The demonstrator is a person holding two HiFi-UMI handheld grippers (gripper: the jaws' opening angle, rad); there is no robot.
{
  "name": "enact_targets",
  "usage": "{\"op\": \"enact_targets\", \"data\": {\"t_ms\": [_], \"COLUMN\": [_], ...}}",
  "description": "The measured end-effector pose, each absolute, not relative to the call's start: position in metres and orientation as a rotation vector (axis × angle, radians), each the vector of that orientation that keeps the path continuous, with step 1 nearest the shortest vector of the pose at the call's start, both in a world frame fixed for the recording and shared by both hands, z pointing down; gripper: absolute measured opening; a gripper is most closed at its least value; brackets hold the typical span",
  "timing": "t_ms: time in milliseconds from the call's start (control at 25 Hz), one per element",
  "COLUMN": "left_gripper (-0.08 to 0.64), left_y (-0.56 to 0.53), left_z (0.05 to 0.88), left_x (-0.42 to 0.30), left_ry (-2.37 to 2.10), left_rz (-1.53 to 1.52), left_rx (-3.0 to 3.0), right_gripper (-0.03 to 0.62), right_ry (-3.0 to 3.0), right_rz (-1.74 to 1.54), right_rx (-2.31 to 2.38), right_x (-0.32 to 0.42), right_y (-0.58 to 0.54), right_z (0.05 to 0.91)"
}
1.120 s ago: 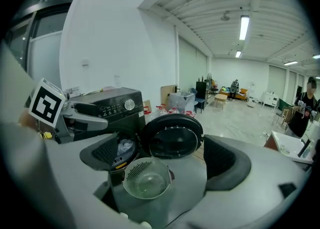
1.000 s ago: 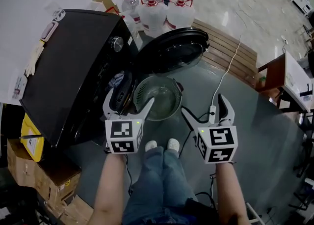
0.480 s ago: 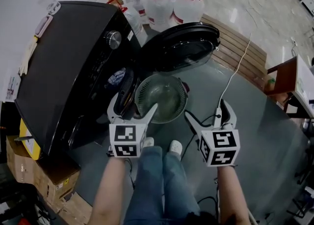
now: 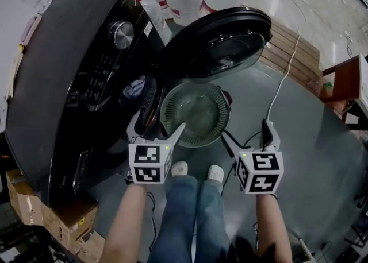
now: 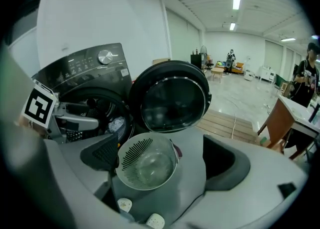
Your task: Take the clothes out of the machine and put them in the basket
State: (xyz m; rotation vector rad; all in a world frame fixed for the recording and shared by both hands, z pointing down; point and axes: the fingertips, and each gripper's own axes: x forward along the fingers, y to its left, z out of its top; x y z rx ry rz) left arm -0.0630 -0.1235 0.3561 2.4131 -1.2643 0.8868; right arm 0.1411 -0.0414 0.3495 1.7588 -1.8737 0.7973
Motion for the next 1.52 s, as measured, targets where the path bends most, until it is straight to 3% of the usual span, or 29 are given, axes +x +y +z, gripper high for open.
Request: {"op": "enact_targets", "data": {"t_ms": [880,1520], "left_gripper": [0.533,0.532], "left_y": [-0.220,-0.300], "left_z": [0.500,0.556], "left_x": [-0.152,-0.231], "left_ry": [-1.462,-1.756], "left_rz": [0.975,1.374], "left_rx": [2.265,2.095], "right_gripper": [0.517,0.512], "right_ry": [-1.812,-1.773], "right_rz": [0.789,0.898], "right_rx": [1.690,1.551], "right_x": [0.086,0.046], "right_y": [-0.103,-0.110], "right_z": [0.483,0.546]}}
